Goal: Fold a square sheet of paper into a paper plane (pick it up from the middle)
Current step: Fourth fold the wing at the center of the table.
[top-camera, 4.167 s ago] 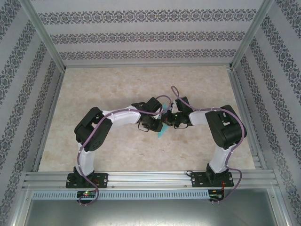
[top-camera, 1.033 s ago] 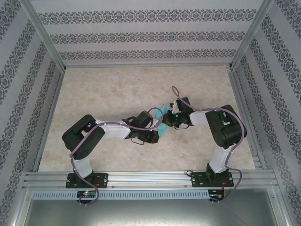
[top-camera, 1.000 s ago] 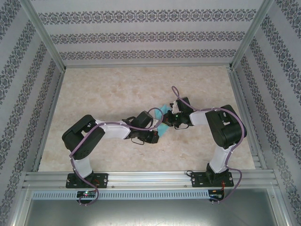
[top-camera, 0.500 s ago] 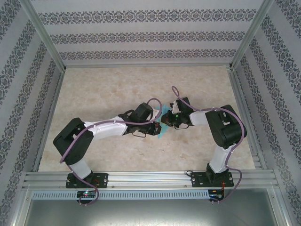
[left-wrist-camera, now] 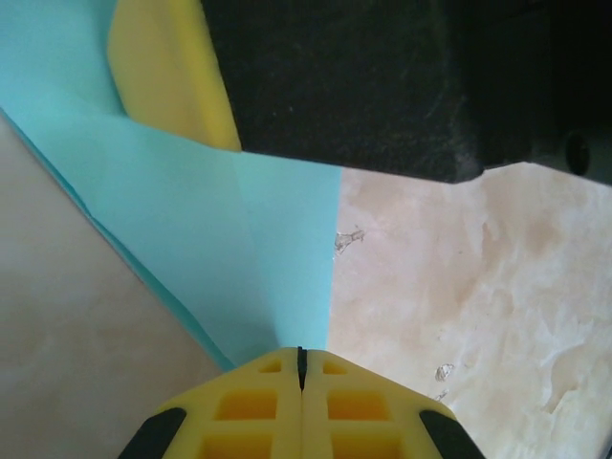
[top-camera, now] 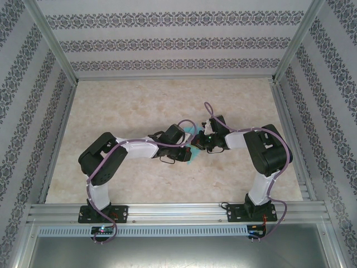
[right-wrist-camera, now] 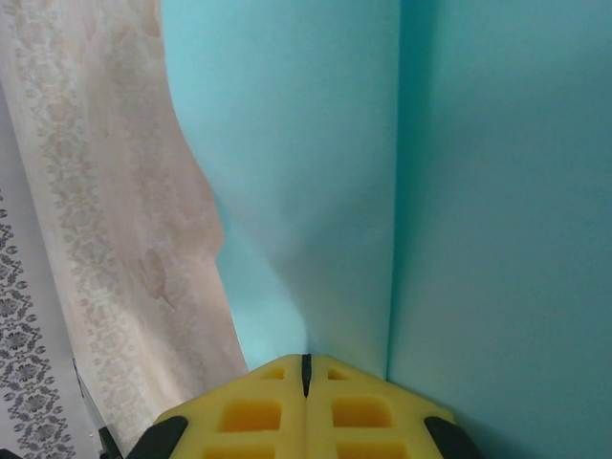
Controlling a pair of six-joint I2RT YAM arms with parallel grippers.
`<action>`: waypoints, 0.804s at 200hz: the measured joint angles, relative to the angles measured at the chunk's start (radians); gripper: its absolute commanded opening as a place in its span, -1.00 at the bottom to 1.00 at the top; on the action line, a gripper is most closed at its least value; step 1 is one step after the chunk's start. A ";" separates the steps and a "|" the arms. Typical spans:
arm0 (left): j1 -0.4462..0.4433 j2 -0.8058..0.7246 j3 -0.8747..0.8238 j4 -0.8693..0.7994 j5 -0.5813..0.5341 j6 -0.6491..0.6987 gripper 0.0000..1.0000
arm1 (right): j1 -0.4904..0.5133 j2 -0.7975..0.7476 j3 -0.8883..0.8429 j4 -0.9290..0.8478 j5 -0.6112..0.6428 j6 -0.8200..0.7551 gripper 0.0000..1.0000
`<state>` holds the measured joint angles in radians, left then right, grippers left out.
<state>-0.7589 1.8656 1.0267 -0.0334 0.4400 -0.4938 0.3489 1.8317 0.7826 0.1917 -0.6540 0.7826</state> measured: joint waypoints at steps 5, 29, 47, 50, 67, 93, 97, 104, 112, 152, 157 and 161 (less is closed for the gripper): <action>0.001 0.000 -0.001 0.001 -0.002 0.002 -1.00 | 0.000 0.000 0.000 0.000 0.000 0.000 -0.97; 0.002 0.008 -0.002 0.000 -0.011 0.019 -1.00 | 0.000 0.000 0.000 0.000 0.000 0.000 -0.97; 0.002 0.009 -0.015 0.002 -0.022 0.031 -1.00 | 0.000 0.000 0.000 0.000 0.001 0.000 -0.97; 0.002 0.010 -0.018 0.003 -0.023 0.033 -1.00 | 0.000 0.000 0.001 -0.001 0.001 0.000 -0.97; 0.002 0.010 -0.028 0.021 -0.023 0.045 -1.00 | 0.000 0.000 0.002 -0.002 0.001 0.005 -0.97; 0.002 0.010 -0.036 0.035 -0.023 0.070 -1.00 | 0.000 0.000 0.008 -0.013 0.002 0.009 -0.97; 0.002 0.010 -0.037 0.035 -0.023 0.073 -1.00 | 0.000 0.000 0.008 -0.015 0.002 0.012 -0.97; 0.002 0.010 -0.038 0.038 -0.025 0.081 -1.00 | 0.000 0.000 0.010 -0.016 0.002 0.015 -0.97; 0.002 0.010 -0.039 0.039 -0.027 0.091 -1.00 | 0.000 0.000 0.010 -0.017 0.002 0.019 -0.97; -0.011 0.010 -0.039 0.038 -0.066 0.145 -1.00 | -0.014 0.000 0.010 -0.019 -0.004 0.034 -0.96; -0.016 0.010 -0.039 0.038 -0.079 0.153 -1.00 | -0.017 0.000 0.010 -0.019 -0.005 0.034 -0.96; -0.021 0.010 -0.039 0.038 -0.088 0.159 -1.00 | -0.019 0.000 0.010 -0.019 -0.006 0.034 -0.97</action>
<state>-0.7795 1.8751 0.9882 0.0048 0.3519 -0.3351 0.3302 1.8317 0.7921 0.1722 -0.6601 0.8169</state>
